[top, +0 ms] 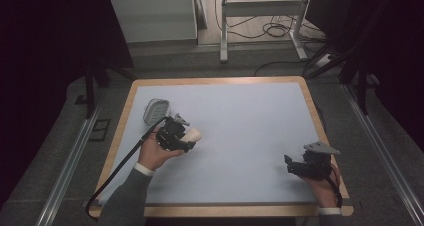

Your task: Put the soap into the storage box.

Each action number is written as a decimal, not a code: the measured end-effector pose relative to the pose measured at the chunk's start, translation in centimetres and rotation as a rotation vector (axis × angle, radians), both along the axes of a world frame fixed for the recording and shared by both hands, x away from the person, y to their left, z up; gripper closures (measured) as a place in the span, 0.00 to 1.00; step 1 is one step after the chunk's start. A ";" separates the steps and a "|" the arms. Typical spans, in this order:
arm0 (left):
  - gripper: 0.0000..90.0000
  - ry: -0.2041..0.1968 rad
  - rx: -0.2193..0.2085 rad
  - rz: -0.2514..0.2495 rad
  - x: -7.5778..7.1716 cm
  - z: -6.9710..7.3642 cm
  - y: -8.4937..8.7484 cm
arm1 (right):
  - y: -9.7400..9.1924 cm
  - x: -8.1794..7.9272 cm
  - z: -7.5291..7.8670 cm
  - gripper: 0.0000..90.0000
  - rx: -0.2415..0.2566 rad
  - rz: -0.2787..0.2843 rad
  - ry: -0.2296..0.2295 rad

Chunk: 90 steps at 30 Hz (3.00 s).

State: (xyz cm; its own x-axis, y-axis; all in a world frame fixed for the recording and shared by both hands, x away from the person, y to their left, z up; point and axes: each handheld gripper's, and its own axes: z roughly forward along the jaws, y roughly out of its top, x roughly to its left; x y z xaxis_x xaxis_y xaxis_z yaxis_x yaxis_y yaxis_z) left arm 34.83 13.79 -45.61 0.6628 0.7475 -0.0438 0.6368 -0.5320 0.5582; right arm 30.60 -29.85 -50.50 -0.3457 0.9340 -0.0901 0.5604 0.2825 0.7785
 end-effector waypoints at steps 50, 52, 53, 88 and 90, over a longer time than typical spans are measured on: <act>0.55 -0.044 0.008 0.086 2.8 2.4 3.4 | -0.1 0.0 0.1 0.09 0.005 -0.002 -0.001; 0.55 -0.041 0.003 0.090 2.9 2.5 3.6 | -0.2 0.0 0.1 0.09 0.005 -0.002 -0.001; 0.55 -0.043 0.006 0.094 3.1 2.5 3.7 | -0.2 0.0 0.1 0.09 0.006 -0.002 -0.001; 0.55 -0.017 0.022 0.172 6.2 2.1 5.8 | -0.3 0.1 -0.1 0.09 0.001 -0.005 0.007; 0.55 -0.016 0.021 0.177 6.5 2.0 6.0 | -0.3 0.1 -0.1 0.09 0.001 -0.007 0.006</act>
